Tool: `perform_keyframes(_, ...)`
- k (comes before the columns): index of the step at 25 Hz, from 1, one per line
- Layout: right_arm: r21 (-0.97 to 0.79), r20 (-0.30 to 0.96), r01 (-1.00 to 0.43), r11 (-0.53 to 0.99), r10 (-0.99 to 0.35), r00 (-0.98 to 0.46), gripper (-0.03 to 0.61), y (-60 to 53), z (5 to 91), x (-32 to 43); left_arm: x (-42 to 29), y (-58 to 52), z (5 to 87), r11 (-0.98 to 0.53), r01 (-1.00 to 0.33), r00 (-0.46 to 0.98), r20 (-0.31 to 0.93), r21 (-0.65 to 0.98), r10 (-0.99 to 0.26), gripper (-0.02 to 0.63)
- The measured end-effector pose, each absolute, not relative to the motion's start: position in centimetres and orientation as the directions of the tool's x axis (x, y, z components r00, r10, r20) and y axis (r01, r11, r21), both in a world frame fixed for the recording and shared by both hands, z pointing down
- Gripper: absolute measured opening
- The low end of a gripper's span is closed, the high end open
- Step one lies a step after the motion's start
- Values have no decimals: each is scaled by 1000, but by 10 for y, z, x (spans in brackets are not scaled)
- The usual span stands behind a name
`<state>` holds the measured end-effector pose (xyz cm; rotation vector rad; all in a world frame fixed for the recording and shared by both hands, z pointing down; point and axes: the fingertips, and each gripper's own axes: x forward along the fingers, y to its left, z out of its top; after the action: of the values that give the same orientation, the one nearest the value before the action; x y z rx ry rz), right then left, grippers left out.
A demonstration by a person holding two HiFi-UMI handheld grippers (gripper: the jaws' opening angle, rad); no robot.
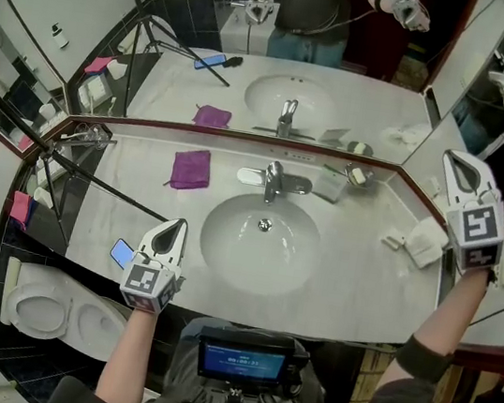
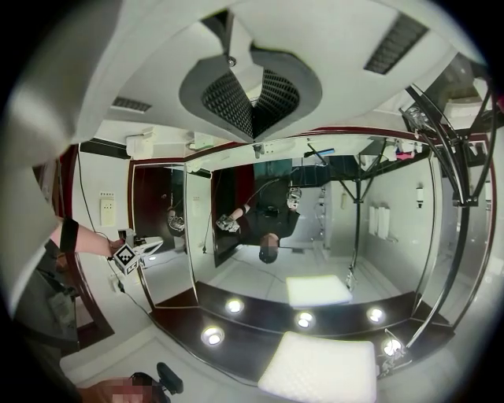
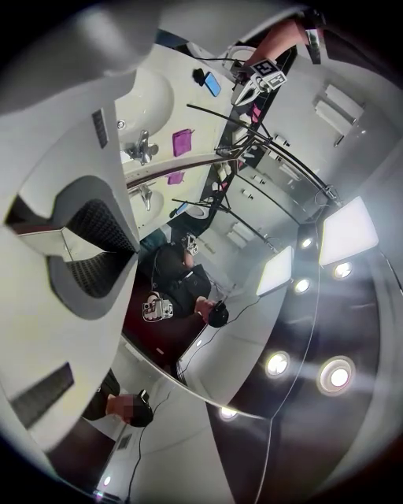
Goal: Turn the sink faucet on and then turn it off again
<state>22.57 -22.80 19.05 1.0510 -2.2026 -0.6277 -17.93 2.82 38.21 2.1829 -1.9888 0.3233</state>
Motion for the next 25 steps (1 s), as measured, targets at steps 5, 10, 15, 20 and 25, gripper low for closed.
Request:
perform_keyframes(5, 637, 334, -508, 580, -802, -496, 17, -227, 195, 228, -182, 30, 383, -79, -997, 75, 266, -4, -961, 0)
perform_keyframes(10, 633, 343, -509, 584, -800, -492, 17, -229, 203, 234, -181, 29, 382, -74, -997, 73, 262, 5, -962, 0)
perform_keyframes(15, 622, 342, -519, 587, -799, -494, 17, -232, 211, 243, -178, 29, 380, -60, -998, 56, 264, -6, -963, 0)
perform_keyframes(20, 588, 306, -570, 574, -810, -500, 17, -236, 222, 254, -176, 32, 375, -39, -998, 27, 269, -41, -963, 0)
perform_keyframes(25, 483, 241, -704, 520, -852, -465, 17, -246, 253, 273, -172, 29, 376, -61, -996, 40, 290, -62, -956, 0)
